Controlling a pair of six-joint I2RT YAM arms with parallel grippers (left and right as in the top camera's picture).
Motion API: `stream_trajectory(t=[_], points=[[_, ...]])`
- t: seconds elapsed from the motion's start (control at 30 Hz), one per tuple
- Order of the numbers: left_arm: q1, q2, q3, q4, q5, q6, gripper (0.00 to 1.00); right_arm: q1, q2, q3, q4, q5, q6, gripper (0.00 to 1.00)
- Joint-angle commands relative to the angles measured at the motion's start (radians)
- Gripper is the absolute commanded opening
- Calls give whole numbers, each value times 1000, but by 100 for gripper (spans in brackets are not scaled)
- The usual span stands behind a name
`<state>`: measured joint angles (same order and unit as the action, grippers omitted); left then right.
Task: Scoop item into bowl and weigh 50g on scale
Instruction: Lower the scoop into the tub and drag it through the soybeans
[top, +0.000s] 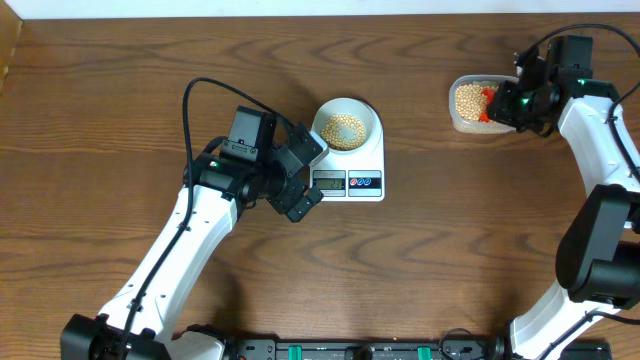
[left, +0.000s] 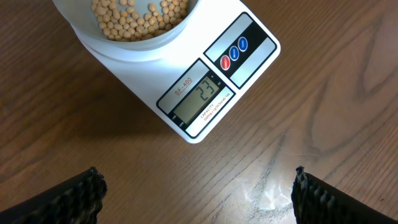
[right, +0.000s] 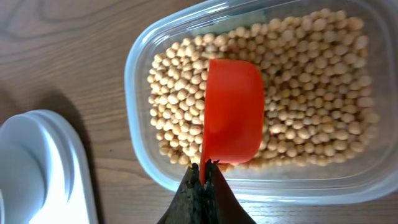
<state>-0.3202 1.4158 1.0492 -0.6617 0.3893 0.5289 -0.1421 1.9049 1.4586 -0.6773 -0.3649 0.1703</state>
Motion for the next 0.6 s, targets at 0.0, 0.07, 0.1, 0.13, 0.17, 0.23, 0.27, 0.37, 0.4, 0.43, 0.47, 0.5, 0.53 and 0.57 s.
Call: stream_trajectory(t=[0.0,0.07,0.1,0.13,0.17,0.23,0.27,0.37,0.4,0.43,0.47,0.5,0.53,0.57], points=[[-1,-13,23,-3,-2,17,98,2,12,-3,-12,-64,-19,1],[-1,-13,23,-3,-2,17,98,2,12,-7,-11,-64,-19,1],[-1,-13,23,-3,-2,17,98,2,12,-10,-10,-64,-19,1],[-1,-13,23,-3,-2,17,98,2,13,-13,-7,-63,-19,1],[-1,-13,23,-3,-2,17,98,2,14,-18,-2,-64,-18,1],[-1,-13,23,-3,-2,17,98,2,19,-34,11,-64,-18,1],[-1,-13,23,-3,-2,17,98,2,22,-39,13,-64,-18,1],[-1,-13,23,-3,-2,17,98,2,44,-53,20,-65,-16,1],[-1,-13,23,-3,-2,17,98,2,50,-55,24,-64,-9,1],[-1,-13,23,-3,-2,17,98,2,60,-55,30,-68,-2,1],[-1,-13,23,-3,-2,17,98,1,61,-55,34,-84,1,1],[-1,-13,23,-3,-2,17,98,2,66,-55,38,-91,1,1],[-1,-13,23,-3,-2,17,98,2,66,-55,41,-96,1,1],[-1,-13,23,-3,-2,17,98,2,66,-55,44,-99,1,1]])
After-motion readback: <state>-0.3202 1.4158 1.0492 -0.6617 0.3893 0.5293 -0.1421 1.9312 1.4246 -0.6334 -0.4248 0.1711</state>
